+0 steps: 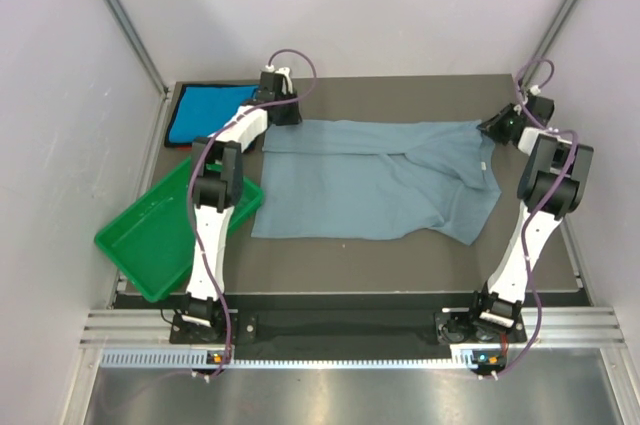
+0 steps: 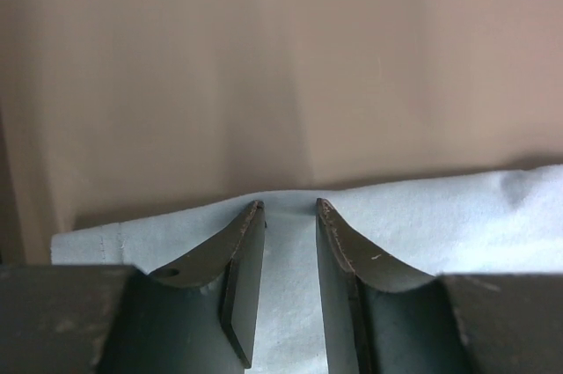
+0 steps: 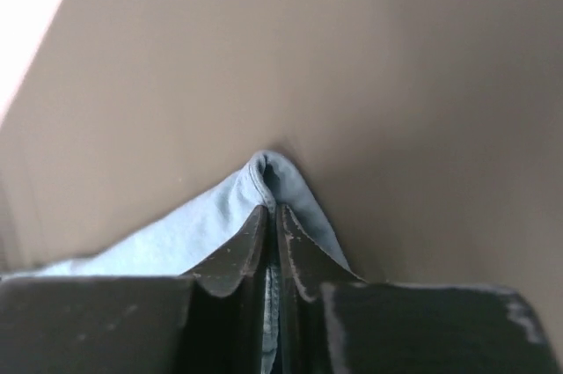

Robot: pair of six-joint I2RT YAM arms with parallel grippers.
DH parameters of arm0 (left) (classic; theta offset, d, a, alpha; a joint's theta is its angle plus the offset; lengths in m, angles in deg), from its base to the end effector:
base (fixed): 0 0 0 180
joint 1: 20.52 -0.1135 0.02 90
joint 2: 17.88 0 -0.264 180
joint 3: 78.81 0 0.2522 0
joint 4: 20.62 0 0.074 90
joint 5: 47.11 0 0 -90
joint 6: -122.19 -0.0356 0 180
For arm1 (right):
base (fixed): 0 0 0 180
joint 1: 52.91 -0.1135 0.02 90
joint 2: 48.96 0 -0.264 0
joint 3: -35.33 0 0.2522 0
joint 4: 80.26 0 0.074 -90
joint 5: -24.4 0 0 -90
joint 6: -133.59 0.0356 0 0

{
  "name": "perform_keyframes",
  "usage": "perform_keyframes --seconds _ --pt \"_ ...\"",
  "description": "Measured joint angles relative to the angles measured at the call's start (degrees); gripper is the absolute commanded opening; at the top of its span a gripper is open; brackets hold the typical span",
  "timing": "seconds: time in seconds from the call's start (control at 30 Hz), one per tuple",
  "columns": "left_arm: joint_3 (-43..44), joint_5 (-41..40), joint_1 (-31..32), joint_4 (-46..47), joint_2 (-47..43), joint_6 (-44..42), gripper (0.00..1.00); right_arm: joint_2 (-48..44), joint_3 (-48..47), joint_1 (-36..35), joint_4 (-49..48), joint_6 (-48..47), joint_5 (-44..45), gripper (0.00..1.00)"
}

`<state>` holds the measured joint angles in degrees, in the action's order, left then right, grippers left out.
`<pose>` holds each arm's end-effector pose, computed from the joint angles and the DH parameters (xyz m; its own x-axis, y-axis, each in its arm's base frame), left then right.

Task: Fold and stack the t-shirts
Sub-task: Fold the tshirt

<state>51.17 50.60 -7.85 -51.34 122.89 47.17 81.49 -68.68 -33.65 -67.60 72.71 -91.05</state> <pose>0.5395 -0.1262 0.1608 -0.7062 -0.1038 -0.7004 0.1375 0.9503 -0.2795 0.4766 -0.1503 0.1352 -0.5284 0.6501 -0.5461 0.2749 0.7395 0.6144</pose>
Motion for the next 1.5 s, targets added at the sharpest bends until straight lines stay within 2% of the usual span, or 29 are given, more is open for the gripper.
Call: perform_keyframes --seconds 0.07,0.33,0.57,0.77,0.9,1.0,1.1,1.2,1.43,1.47,1.5 --pt "0.61 -0.81 0.09 -0.07 0.35 0.26 0.36 -0.37 2.91 0.09 -5.38 3.15 0.63 0.01" --pt "5.81 -7.21 0.22 -1.16 3.45 3.04 0.38 1.09 5.51 0.02 -19.85 12.52 2.67 0.00" --pt "8.79 -8.92 -0.07 0.61 5.79 4.42 0.41 9.35 -6.69 -0.72 -21.55 16.52 3.41 0.00" --pt "11.15 -10.34 -0.04 2.45 7.74 3.98 0.42 10.38 -8.11 -0.90 -21.44 18.84 4.63 0.01" --pt "11.28 -10.60 -0.04 2.56 7.87 2.86 0.44 10.36 -8.11 -0.90 -20.61 19.17 4.76 0.24" --pt "11.28 -10.60 -0.04 1.44 7.34 1.73 0.46 10.36 -9.53 -0.87 -16.17 17.88 4.76 0.36" --pt "11.17 -10.60 -0.04 -2.10 6.12 0.59 0.46 9.11 -11.91 -0.87 -9.55 15.10 5.60 0.43" --pt "9.38 -10.43 0.00 -5.11 3.04 -0.46 0.46 4.72 -11.74 -0.87 -0.90 11.87 8.20 0.45" --pt "-0.37 -6.34 1.05 -8.44 -8.98 -0.90 0.43 -11.78 -5.62 -1.05 12.92 7.61 14.53 0.51" --pt "-2.23 -5.11 1.44 -8.46 -10.60 -0.68 0.42 -14.80 -3.32 -1.16 13.40 7.17 15.26 0.53" --pt "-3.89 -3.93 1.86 -8.50 -11.91 -0.37 0.42 -17.64 -0.44 -1.29 13.51 6.84 15.45 0.62"
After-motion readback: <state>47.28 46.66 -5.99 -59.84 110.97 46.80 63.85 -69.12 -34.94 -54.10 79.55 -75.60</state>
